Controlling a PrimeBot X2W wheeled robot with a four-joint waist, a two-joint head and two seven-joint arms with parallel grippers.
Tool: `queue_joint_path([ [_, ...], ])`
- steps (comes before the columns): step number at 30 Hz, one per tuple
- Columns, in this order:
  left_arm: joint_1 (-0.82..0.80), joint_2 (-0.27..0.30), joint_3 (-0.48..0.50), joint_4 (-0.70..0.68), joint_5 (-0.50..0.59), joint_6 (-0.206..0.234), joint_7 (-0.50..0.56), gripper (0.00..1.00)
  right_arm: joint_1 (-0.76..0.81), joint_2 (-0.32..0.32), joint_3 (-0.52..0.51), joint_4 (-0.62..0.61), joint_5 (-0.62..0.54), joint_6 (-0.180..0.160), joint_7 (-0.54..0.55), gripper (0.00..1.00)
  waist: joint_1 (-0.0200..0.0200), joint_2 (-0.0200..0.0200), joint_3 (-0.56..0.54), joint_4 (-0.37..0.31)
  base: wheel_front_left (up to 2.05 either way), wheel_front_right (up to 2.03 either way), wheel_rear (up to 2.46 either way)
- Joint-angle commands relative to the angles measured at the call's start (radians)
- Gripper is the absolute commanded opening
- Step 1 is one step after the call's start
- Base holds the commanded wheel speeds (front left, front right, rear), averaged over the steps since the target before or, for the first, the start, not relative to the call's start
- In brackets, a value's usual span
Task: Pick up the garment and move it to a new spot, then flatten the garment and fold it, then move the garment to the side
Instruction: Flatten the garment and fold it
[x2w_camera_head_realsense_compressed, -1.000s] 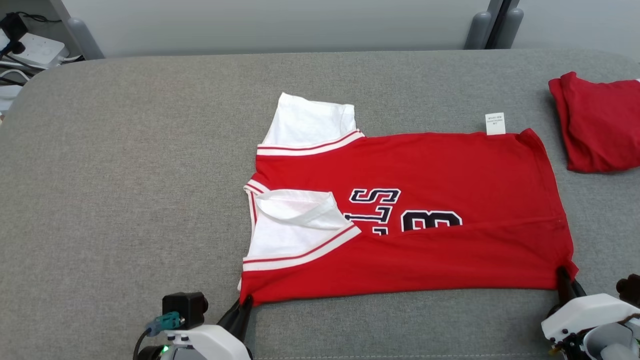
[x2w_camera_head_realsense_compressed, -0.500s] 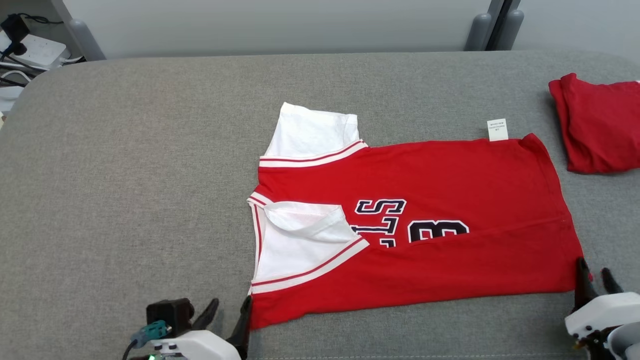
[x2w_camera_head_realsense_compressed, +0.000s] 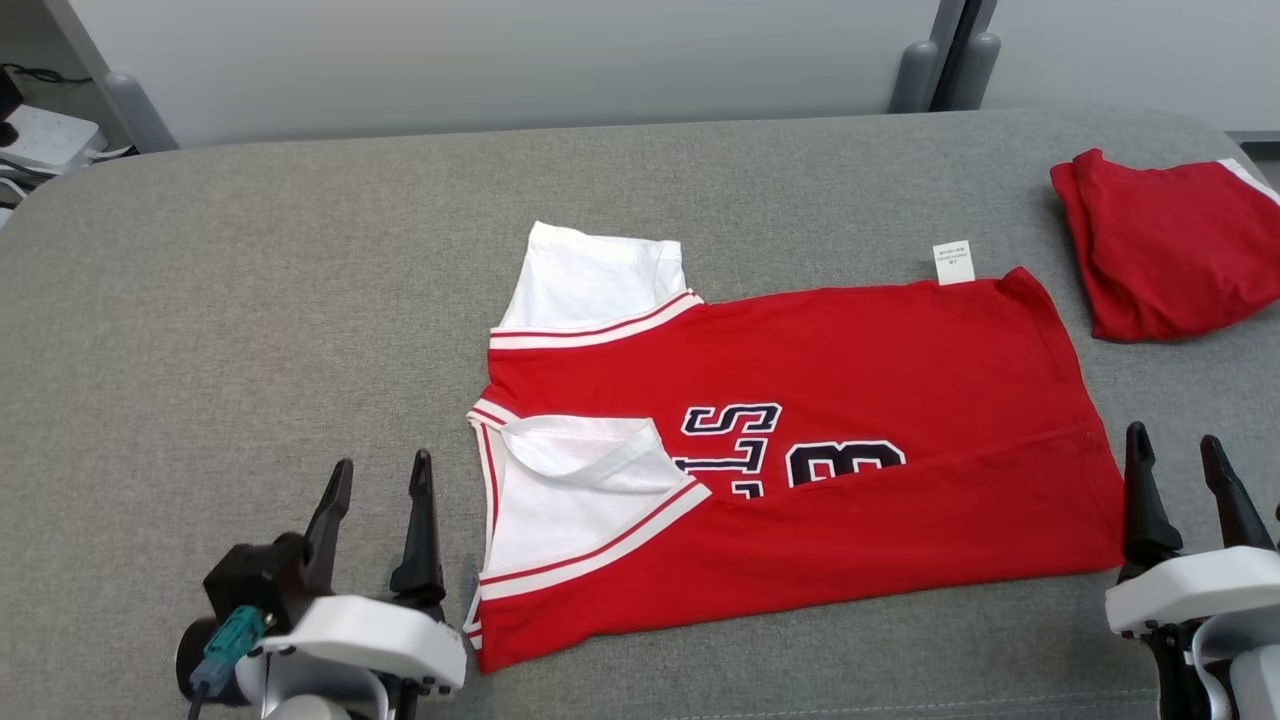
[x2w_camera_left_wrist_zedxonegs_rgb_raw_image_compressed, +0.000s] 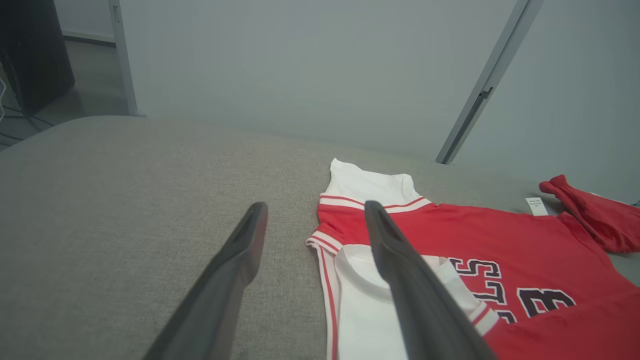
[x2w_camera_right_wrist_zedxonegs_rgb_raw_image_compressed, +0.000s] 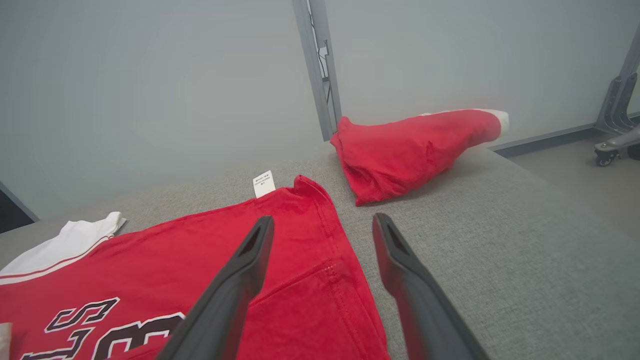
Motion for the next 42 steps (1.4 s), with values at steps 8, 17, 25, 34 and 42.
queue_joint_path([
  [8,-0.218,-0.053,0.012,0.098,0.060,-0.037,-0.029,1.00,-0.004,0.001,0.097,-0.188,-0.094,0.000,-0.013,1.00,0.0000,0.0000,0.058,-0.034,0.00,0.00,0.00],
  [17,-0.428,-0.088,-0.004,0.284,0.082,-0.091,-0.029,1.00,-0.028,-0.016,0.153,-0.228,-0.115,0.000,-0.013,1.00,0.0000,0.0000,0.143,-0.041,0.00,0.00,0.00],
  [25,-0.687,-0.125,-0.036,0.521,0.079,-0.173,0.051,1.00,-0.067,-0.038,0.189,-0.231,-0.113,0.000,-0.013,1.00,0.0000,0.0000,0.232,-0.049,0.00,0.00,0.00],
  [34,-0.926,-0.155,-0.050,0.778,0.051,-0.257,0.166,1.00,-0.105,-0.049,0.212,-0.231,-0.107,0.000,-0.013,1.00,0.0000,0.0000,0.303,-0.074,0.00,0.00,0.00],
  [42,-1.112,-0.166,-0.080,0.959,0.065,-0.277,0.267,1.00,-0.129,-0.051,0.237,-0.220,-0.099,0.000,-0.013,1.00,0.0000,0.0000,0.359,-0.107,0.00,0.00,0.00],
])
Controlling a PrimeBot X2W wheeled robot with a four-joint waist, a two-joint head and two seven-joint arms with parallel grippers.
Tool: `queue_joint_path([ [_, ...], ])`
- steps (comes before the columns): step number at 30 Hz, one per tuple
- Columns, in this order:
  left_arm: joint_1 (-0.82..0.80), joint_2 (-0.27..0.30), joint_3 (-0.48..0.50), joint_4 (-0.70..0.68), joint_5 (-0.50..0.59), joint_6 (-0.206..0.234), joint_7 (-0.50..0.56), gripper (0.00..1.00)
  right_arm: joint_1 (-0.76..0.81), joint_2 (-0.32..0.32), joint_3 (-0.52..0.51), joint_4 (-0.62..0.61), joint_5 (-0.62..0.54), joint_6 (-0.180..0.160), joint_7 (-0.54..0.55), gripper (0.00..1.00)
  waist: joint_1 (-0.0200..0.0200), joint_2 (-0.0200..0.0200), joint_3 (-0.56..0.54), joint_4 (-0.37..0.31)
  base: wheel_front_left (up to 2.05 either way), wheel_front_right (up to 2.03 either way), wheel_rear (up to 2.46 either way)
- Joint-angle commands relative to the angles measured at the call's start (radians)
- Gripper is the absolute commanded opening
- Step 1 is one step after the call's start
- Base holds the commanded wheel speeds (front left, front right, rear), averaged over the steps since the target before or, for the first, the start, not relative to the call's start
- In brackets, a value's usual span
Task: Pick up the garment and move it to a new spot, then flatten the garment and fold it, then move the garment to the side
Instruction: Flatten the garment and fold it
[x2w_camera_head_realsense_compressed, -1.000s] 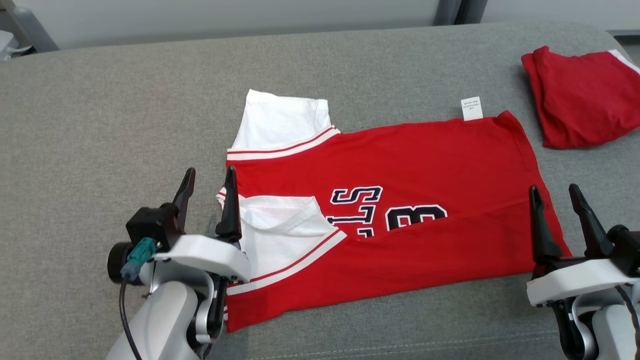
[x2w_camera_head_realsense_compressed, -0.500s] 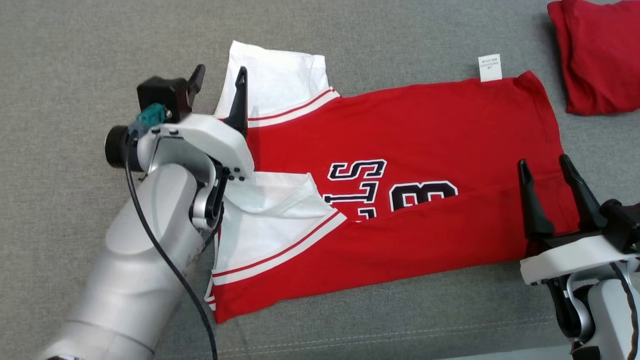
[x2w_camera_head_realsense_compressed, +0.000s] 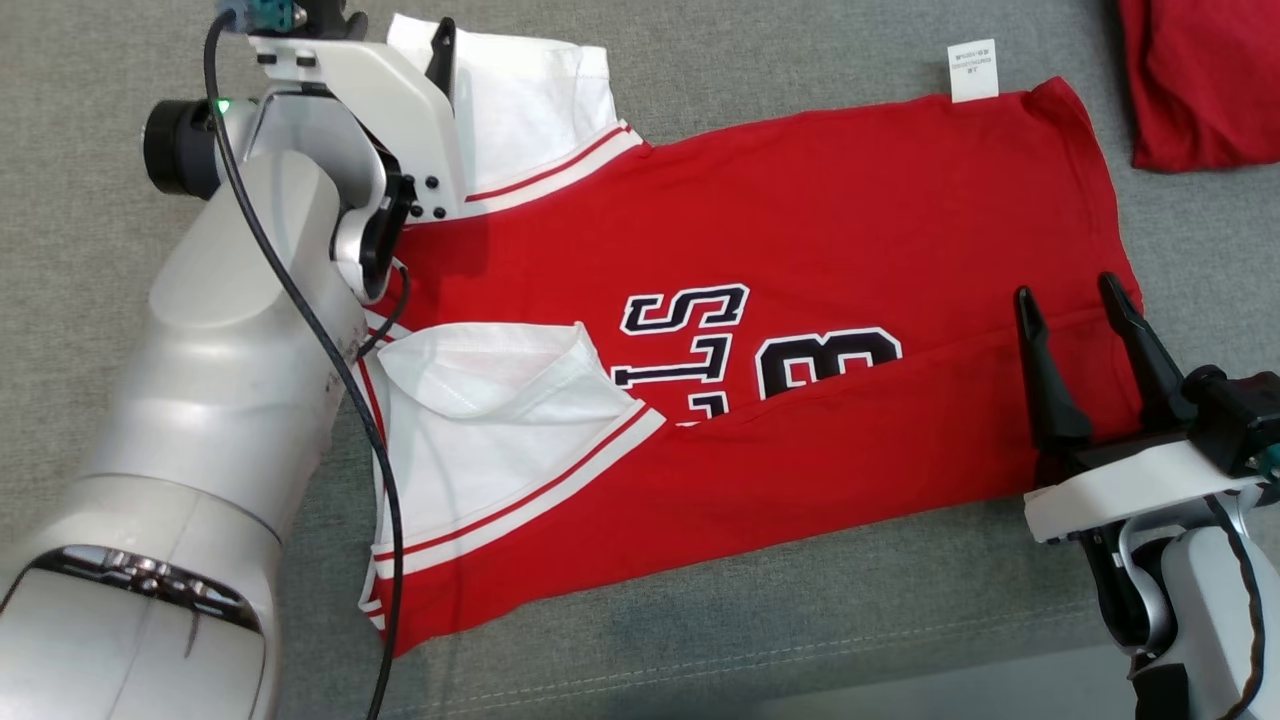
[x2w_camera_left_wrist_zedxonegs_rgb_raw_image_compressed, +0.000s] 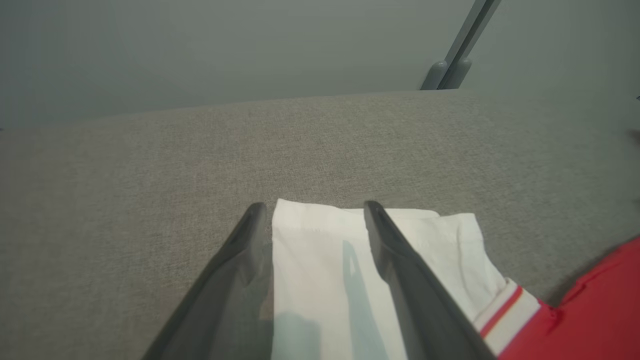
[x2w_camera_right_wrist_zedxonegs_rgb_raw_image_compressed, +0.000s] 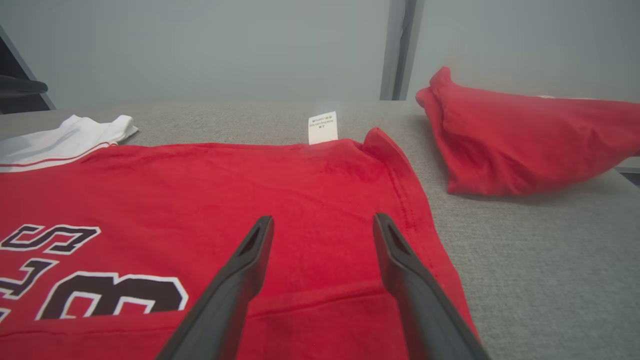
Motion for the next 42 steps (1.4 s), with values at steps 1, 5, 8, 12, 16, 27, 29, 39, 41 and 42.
queue_joint_path([
  [1,-0.074,0.029,0.007,0.019,0.018,0.003,0.013,1.00,-0.008,-0.015,0.023,-0.017,0.007,0.000,-0.013,1.00,0.0000,0.0000,0.021,-0.018,0.00,0.00,0.00],
  [5,-0.138,0.045,-0.020,0.097,0.046,0.012,0.048,1.00,-0.022,-0.011,0.041,-0.017,0.010,0.000,-0.013,1.00,0.0000,0.0000,0.045,-0.045,0.00,0.00,0.00],
  [8,-0.173,0.054,-0.024,0.142,0.049,0.015,0.066,1.00,-0.032,-0.007,0.050,-0.017,0.014,0.000,-0.013,1.00,0.0000,0.0000,0.063,-0.064,0.00,0.00,0.00],
  [12,-0.206,0.070,-0.044,0.182,0.068,0.015,0.073,1.00,-0.041,-0.001,0.060,-0.016,0.017,0.000,-0.013,1.00,0.0000,0.0000,0.079,-0.086,0.00,0.00,0.00],
  [16,-0.218,0.073,-0.055,0.199,0.073,0.010,0.078,0.76,-0.041,0.000,0.053,-0.017,0.018,0.000,-0.013,1.00,0.0000,0.0000,0.085,-0.093,0.00,0.00,0.00],
  [27,-0.246,0.070,-0.061,0.225,0.058,-0.018,0.071,0.00,-0.059,0.009,0.036,-0.024,0.030,0.000,-0.013,1.00,0.0000,0.0000,0.097,-0.086,0.00,0.00,0.00],
  [29,-0.250,0.068,-0.055,0.223,0.049,-0.029,0.052,0.00,-0.077,0.013,0.035,-0.014,0.061,0.000,-0.013,1.00,0.0000,0.0000,0.094,-0.078,0.00,0.00,0.00],
  [39,-0.287,0.064,-0.043,0.218,0.020,-0.078,0.017,0.00,-0.344,-0.081,0.089,0.196,0.148,0.000,0.116,1.00,0.0000,0.0000,0.102,-0.031,0.00,0.00,0.00],
  [41,-0.292,0.064,-0.044,0.218,0.018,-0.082,0.012,0.00,-0.404,-0.096,0.103,0.245,0.151,0.000,0.146,1.00,0.0000,0.0000,0.105,-0.026,0.00,0.00,0.00],
  [42,-0.294,0.063,-0.045,0.218,0.017,-0.084,0.011,0.00,-0.432,-0.099,0.110,0.271,0.156,0.000,0.160,1.00,0.0000,0.0000,0.106,-0.023,0.00,0.00,0.00],
])
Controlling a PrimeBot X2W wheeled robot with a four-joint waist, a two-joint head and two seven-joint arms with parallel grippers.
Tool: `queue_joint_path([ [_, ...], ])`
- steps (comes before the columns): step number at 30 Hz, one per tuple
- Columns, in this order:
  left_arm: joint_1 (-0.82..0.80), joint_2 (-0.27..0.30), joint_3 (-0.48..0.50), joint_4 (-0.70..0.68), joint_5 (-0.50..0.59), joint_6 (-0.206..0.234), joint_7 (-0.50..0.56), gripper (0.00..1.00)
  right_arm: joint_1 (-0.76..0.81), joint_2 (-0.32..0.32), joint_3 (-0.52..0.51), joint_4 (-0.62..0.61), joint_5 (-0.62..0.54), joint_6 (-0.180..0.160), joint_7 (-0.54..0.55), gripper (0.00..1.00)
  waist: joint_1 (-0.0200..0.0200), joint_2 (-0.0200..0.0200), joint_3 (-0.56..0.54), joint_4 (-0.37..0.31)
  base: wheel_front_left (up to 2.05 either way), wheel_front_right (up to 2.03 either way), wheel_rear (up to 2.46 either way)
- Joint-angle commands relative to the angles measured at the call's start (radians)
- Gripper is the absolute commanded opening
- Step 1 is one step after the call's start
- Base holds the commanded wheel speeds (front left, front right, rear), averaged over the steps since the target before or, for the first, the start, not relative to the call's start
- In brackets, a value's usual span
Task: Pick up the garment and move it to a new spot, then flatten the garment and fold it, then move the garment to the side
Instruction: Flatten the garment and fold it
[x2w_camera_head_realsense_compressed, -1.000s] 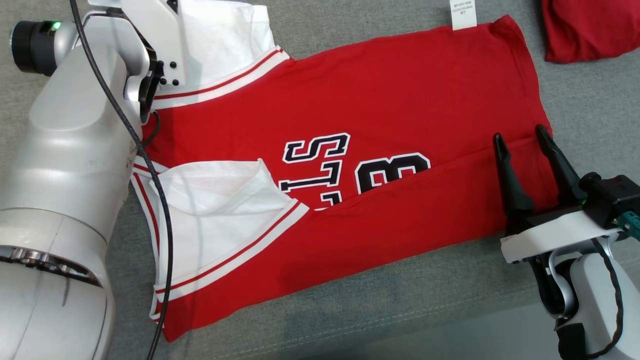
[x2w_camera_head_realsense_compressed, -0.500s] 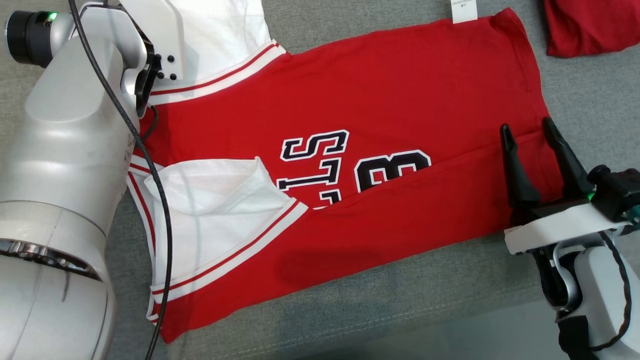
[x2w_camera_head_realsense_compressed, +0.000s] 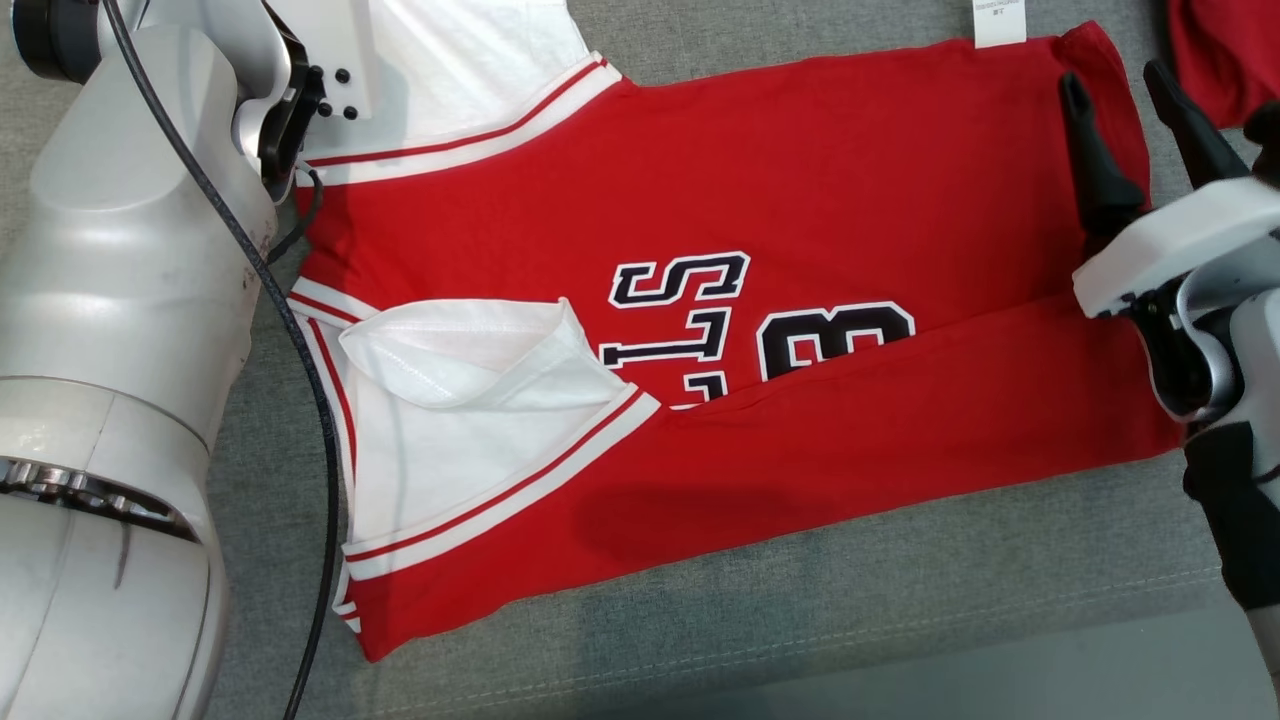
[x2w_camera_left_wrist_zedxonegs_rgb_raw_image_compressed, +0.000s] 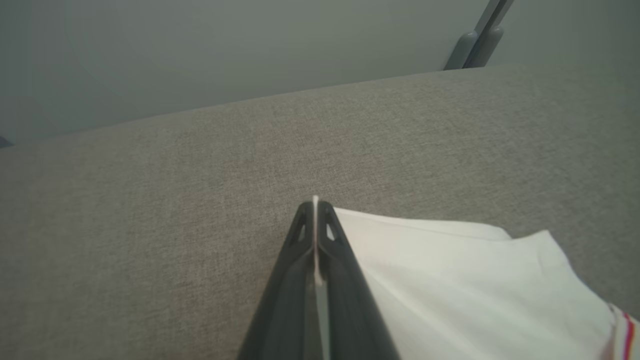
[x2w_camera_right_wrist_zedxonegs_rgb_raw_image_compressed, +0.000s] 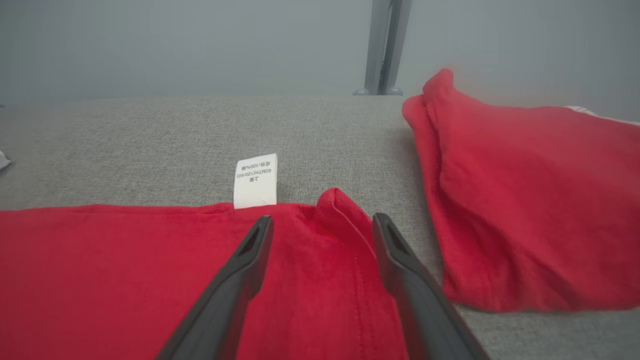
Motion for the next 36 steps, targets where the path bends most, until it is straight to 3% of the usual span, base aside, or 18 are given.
queue_joint_path([
  [1,-0.051,0.030,0.008,-0.020,-0.009,-0.003,-0.011,0.00,-0.024,-0.013,0.023,0.014,0.013,0.000,0.021,0.92,0.0000,0.0000,0.003,0.006,0.00,0.00,0.00],
  [2,-0.052,0.029,0.006,-0.019,-0.009,-0.004,-0.013,0.00,-0.049,-0.014,0.029,0.038,0.019,0.000,0.031,0.84,0.0000,0.0000,0.004,0.010,0.00,0.00,0.00],
  [4,-0.054,0.026,0.003,-0.019,-0.009,-0.006,-0.016,0.00,-0.091,-0.018,0.047,0.087,0.024,0.000,0.049,0.58,0.0000,0.0000,0.005,0.015,0.00,0.00,0.00],
  [12,-0.062,0.021,-0.009,-0.015,-0.010,-0.011,-0.023,0.00,-0.205,-0.019,0.092,0.250,0.028,0.000,0.078,0.38,0.0000,0.0000,0.010,0.030,0.00,0.00,0.00],
  [13,-0.063,0.021,-0.011,-0.015,-0.010,-0.011,-0.024,0.00,-0.215,-0.020,0.094,0.270,0.022,0.000,0.079,0.29,0.0000,0.0000,0.010,0.031,0.00,0.00,0.00],
  [15,-0.063,0.022,-0.013,-0.013,-0.010,-0.011,-0.025,0.00,-0.231,-0.017,0.093,0.303,0.015,0.000,0.076,0.00,0.0000,0.0000,0.010,0.032,0.00,0.00,0.00],
  [21,-0.059,0.032,-0.018,-0.011,-0.011,-0.008,-0.037,0.00,-0.261,-0.012,0.099,0.348,-0.001,0.000,0.055,0.00,0.0000,0.0000,0.003,0.030,0.00,0.00,0.00],
  [30,-0.081,0.068,-0.029,-0.051,0.008,0.009,-0.191,0.00,-0.312,-0.019,0.053,0.386,0.007,0.000,-0.075,0.00,0.0000,0.0000,-0.015,0.038,0.00,0.00,0.00],
  [36,-0.031,0.059,0.030,-0.091,-0.067,-0.044,-0.270,0.00,-0.273,-0.039,0.106,0.375,0.048,0.000,-0.117,0.00,0.0000,0.0000,-0.045,0.066,0.00,0.00,0.00],
])
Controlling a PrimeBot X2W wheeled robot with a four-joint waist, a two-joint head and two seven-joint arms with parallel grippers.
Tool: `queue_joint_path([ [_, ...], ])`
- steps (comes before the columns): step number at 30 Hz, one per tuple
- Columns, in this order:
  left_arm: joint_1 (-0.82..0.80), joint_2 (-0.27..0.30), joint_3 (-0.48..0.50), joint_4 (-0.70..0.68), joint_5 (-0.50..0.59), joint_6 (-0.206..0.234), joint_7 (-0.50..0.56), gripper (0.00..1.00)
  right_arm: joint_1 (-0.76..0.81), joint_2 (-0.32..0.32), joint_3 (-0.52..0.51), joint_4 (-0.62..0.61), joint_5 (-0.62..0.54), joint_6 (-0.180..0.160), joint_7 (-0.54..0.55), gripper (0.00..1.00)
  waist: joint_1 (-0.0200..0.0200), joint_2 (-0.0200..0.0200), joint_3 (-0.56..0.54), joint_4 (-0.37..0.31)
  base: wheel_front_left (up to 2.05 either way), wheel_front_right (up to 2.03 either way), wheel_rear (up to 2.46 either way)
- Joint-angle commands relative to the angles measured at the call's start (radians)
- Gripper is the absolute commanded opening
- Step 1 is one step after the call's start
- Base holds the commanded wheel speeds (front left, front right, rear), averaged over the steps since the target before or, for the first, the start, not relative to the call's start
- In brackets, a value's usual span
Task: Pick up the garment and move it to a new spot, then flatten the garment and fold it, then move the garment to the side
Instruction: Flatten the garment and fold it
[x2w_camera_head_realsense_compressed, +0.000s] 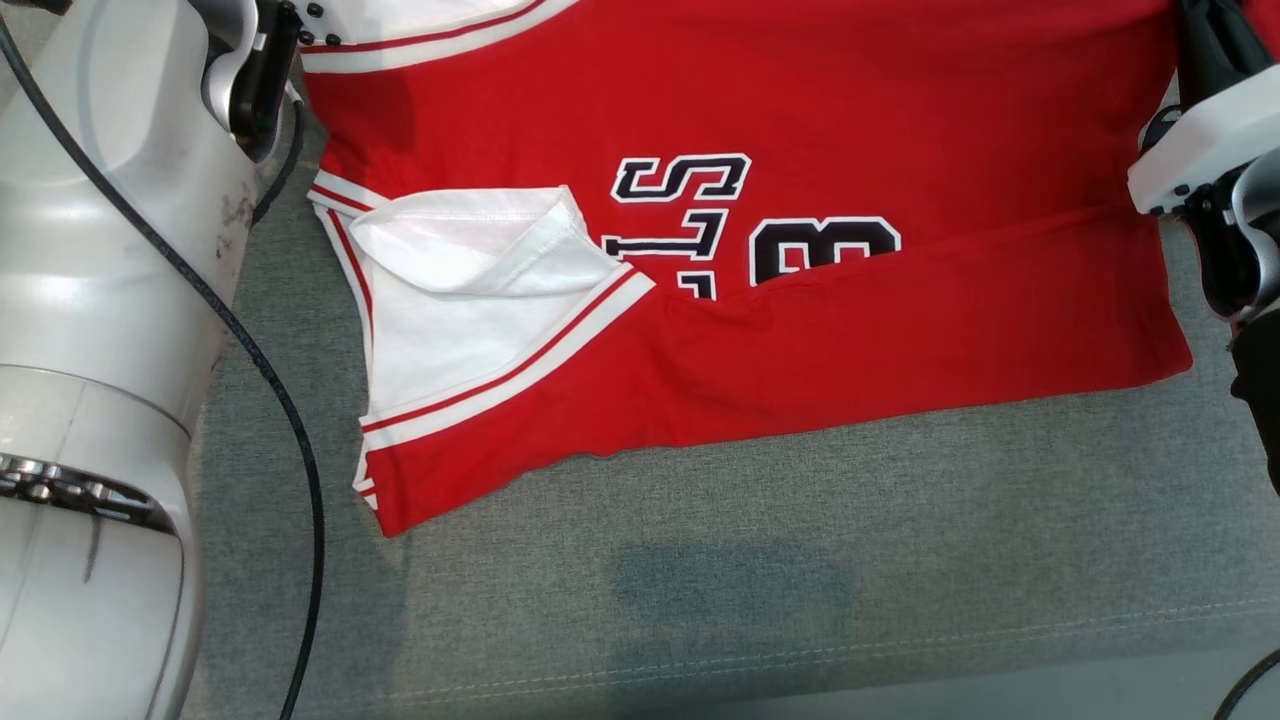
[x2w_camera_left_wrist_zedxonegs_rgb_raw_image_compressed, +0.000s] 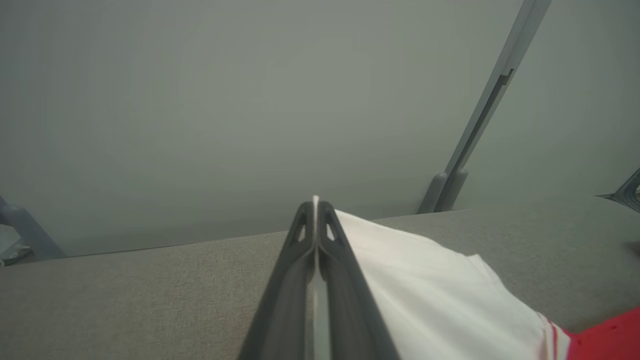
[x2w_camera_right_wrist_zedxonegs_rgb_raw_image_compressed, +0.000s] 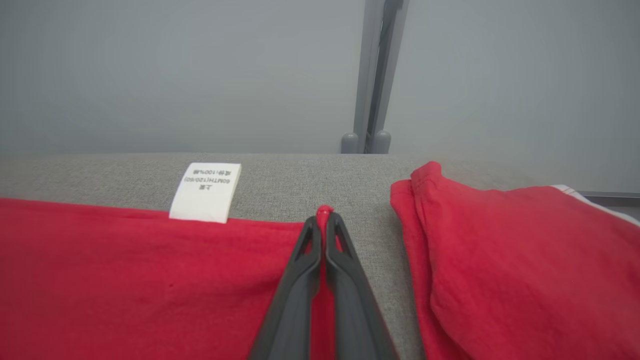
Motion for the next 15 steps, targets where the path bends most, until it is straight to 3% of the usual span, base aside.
queue_joint_path([
  [1,0.003,0.036,0.018,-0.028,-0.013,-0.007,-0.011,0.00,0.038,-0.018,0.013,-0.024,0.015,0.000,-0.016,0.00,0.0000,0.0000,-0.011,0.011,0.00,0.00,0.00],
  [9,0.203,0.050,0.038,-0.198,-0.055,-0.036,-0.049,0.00,0.188,-0.105,0.085,-0.134,0.079,0.000,-0.052,0.00,0.0000,0.0000,-0.062,0.052,0.00,0.00,0.00],
  [15,0.416,0.089,0.044,-0.442,-0.066,0.014,-0.048,0.00,0.294,-0.162,0.071,-0.247,0.112,0.000,-0.056,0.00,0.0000,0.0000,-0.089,0.073,0.00,0.00,0.00],
])
